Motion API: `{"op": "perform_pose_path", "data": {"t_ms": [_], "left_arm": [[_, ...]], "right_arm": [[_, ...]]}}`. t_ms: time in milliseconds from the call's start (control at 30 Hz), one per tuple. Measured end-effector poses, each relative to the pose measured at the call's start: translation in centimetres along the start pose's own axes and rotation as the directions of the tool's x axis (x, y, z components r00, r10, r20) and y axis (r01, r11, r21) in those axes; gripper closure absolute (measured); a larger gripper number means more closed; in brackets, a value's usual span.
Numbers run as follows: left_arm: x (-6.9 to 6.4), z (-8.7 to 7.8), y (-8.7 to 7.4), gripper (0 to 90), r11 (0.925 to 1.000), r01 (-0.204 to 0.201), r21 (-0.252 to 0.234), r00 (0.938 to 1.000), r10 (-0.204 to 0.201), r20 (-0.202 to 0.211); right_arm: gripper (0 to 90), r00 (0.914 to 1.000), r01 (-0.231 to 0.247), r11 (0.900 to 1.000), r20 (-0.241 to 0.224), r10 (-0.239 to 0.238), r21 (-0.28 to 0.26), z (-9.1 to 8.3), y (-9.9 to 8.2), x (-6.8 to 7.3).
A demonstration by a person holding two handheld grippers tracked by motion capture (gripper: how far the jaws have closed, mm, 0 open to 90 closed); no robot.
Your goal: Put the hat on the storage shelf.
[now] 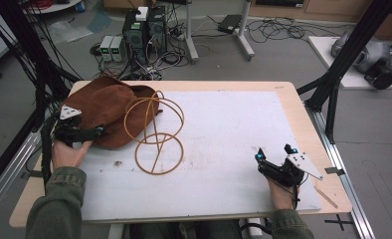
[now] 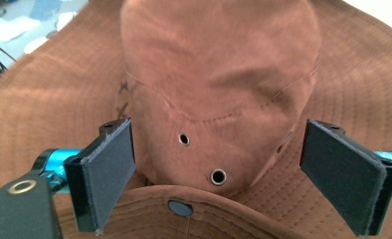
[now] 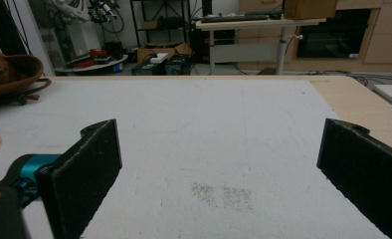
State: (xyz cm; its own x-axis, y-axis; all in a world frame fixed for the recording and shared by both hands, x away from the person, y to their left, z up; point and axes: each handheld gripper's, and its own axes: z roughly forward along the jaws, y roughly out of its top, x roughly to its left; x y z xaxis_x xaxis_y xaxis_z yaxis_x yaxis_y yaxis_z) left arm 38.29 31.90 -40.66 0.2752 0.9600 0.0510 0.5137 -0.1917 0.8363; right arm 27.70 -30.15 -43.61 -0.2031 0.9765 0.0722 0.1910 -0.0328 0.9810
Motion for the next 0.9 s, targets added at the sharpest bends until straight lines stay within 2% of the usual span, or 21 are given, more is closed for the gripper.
{"op": "perform_pose_path", "data": {"t_ms": [67,100,233,300,400,500,533,567,633,733,800,833,900], "left_arm": [[0.1,0.7,-0.3,14.3,0.9994,0.008,0.035,1.0,-0.008,-0.002],[0.2,0.9,-0.4,14.0,0.9989,-0.002,0.046,0.9999,0.002,-0.017],[0.3,1.4,-0.3,13.8,0.9984,-0.001,0.057,0.9997,0.002,-0.025],[0.3,1.9,-0.4,13.8,0.9963,-0.019,0.083,0.9992,0.021,-0.034],[0.0,2.7,0.0,13.5,0.9886,-0.062,0.137,0.9965,0.069,-0.047],[0.1,3.2,0.2,14.9,0.9844,-0.055,0.167,0.9977,0.061,-0.03],[0.1,3.2,0.2,15.0,0.9844,-0.055,0.167,0.9977,0.061,-0.03],[0.2,3.5,0.0,14.9,0.9856,-0.039,0.165,0.9985,0.045,-0.033],[0.2,3.5,0.0,16.2,0.9869,-0.038,0.157,0.9982,0.045,-0.039],[0.1,3.4,0.0,24.9,0.9868,-0.046,0.156,0.9983,0.051,-0.029],[0.0,3.4,0.1,33.8,0.9863,-0.053,0.156,0.9976,0.059,-0.037],[-0.1,3.4,0.1,33.8,0.9857,-0.054,0.16,0.9966,0.063,-0.052],[-0.2,3.5,0.1,46.6,0.9875,-0.039,0.153,0.9959,0.05,-0.075]], "right_arm": [[2.9,1.0,-0.001,1.0,0.0,0.001,0.0,0.0,0.0,0.0],[2.9,1.0,-0.002,1.0,-0.001,0.002,0.0,0.0,0.0,0.0],[2.9,1.0,-0.005,1.0,-0.006,0.005,0.001,0.0,0.0,0.0],[2.9,0.9999,-0.011,0.9999,-0.006,0.011,0.0,0.1,0.0,0.0],[2.9,0.9998,-0.015,0.9999,-0.013,0.015,0.001,0.1,-0.1,-0.1],[2.9,0.9997,-0.02,0.9998,-0.016,0.02,0.003,0.1,-0.1,0.0],[2.9,0.9996,-0.02,0.9998,-0.017,0.02,0.003,0.1,-0.1,0.0],[2.9,0.9996,-0.021,0.9998,-0.019,0.021,0.003,0.1,-0.1,0.1],[2.9,0.9997,-0.015,0.9999,-0.021,0.015,0.002,0.1,-0.1,0.0],[2.9,0.9995,-0.021,0.9998,-0.025,0.021,0.002,0.2,-0.1,0.0],[2.9,0.9995,-0.02,0.9998,-0.025,0.02,0.0,0.2,-0.1,0.0],[2.9,0.999,-0.034,0.9994,-0.029,0.034,0.002,0.2,-0.1,0.0],[2.9,0.9985,-0.044,0.999,-0.031,0.044,-0.002,0.2,-0.2,-0.2]]}}
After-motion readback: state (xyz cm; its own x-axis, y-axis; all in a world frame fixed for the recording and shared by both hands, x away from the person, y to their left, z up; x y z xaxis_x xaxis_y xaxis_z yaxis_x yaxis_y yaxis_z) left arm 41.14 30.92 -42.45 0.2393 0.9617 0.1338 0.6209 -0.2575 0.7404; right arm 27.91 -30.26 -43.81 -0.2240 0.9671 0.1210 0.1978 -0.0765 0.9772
